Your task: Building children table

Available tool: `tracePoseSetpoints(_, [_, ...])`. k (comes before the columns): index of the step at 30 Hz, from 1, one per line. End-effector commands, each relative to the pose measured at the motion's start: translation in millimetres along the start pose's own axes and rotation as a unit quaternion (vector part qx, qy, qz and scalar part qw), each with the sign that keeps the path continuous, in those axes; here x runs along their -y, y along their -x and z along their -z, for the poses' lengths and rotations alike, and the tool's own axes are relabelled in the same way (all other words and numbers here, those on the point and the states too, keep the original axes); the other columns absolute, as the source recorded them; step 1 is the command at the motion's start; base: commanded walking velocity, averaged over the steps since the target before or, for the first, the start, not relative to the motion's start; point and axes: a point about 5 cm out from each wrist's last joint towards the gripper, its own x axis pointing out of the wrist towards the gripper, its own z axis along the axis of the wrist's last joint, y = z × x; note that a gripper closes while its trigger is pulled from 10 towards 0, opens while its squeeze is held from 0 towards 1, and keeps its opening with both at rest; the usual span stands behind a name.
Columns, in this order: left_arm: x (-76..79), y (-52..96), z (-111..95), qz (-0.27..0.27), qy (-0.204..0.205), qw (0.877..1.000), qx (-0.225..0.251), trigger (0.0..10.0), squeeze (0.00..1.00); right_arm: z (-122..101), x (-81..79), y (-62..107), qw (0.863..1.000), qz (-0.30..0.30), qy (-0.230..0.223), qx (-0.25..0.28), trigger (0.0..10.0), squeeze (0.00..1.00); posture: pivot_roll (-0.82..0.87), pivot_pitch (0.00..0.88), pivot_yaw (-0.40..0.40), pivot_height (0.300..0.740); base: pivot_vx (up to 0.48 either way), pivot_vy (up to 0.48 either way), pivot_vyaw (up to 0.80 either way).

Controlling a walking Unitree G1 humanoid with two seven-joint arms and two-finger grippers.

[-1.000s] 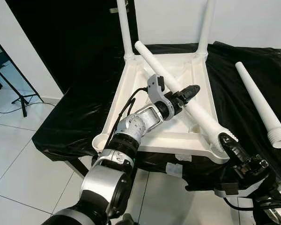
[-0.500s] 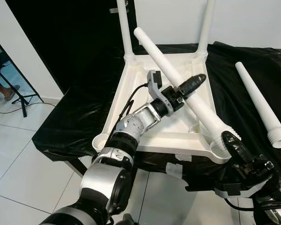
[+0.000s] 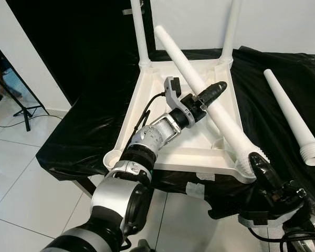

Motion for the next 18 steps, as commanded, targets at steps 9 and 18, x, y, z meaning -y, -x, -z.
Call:
tracePoseSetpoints(9, [11.5, -3.2, -22, 0.058, -0.025, 0.996, 0.064, 0.0, 0.00, -7, -17.6, 24.1, 0.985, -0.076, -0.131, -0.082, 10.0, 1.00, -0.01, 0.000, 0.081, 0.740, 0.000, 0.000, 0.00])
tracePoseSetpoints(18, [7.3, -3.7, -21, 0.032, -0.024, 0.996, 0.077, 0.0, 0.00, -11, -12.5, 27.4, 0.930, -0.083, -0.303, -0.188, 10.0, 0.12, -0.03, 0.000, 0.082, 0.740, 0.000, 0.000, 0.00])
